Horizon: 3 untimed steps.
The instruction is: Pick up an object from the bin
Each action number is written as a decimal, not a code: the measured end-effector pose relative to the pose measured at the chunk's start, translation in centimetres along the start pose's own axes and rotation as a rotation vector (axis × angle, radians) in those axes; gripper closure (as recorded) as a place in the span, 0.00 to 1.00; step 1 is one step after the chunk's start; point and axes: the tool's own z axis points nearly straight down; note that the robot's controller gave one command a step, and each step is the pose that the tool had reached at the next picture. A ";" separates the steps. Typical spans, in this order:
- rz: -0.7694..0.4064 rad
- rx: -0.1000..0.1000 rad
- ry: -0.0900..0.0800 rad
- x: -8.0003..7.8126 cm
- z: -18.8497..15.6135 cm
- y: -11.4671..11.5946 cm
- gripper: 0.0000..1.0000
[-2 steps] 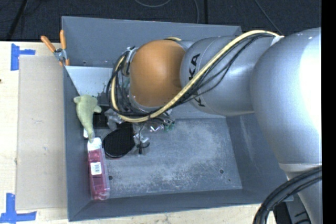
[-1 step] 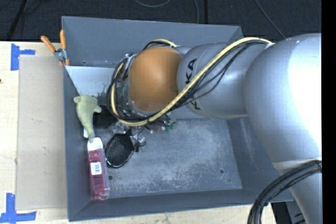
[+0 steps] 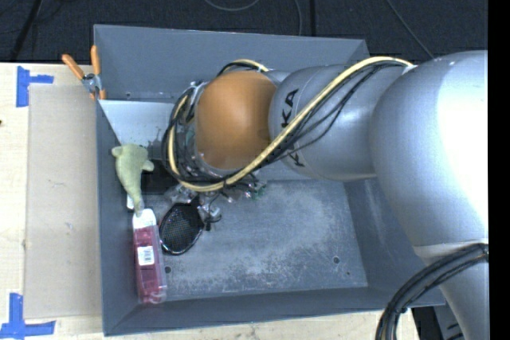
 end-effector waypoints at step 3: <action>0.003 -0.004 0.005 0.1 -3.2 0.2 1.00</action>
Offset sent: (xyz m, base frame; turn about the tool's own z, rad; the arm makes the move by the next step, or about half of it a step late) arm 0.0001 0.0000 0.0524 0.0000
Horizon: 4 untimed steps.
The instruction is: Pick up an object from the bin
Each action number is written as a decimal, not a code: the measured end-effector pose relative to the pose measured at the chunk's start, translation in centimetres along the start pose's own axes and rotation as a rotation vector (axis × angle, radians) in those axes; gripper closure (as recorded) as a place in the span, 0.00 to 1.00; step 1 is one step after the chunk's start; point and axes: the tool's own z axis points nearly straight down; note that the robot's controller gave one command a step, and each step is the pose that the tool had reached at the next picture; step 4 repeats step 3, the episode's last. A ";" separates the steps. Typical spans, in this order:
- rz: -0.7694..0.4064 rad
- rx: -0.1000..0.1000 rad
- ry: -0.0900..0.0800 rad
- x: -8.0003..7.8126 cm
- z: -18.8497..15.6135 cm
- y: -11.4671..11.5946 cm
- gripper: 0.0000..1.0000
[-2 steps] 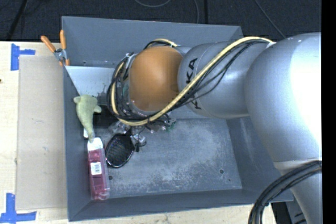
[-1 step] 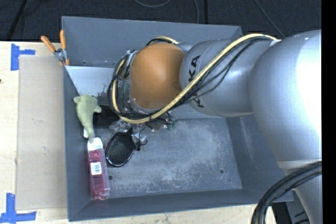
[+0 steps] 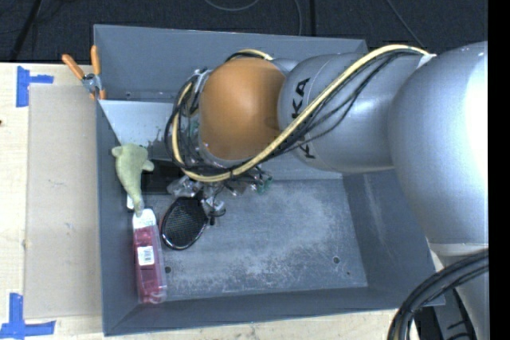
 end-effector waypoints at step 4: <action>0.003 0.003 -0.006 -0.2 -3.7 0.0 1.00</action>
Offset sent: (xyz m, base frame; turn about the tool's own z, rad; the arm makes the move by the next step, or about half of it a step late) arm 0.0000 -0.0002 0.0366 0.0000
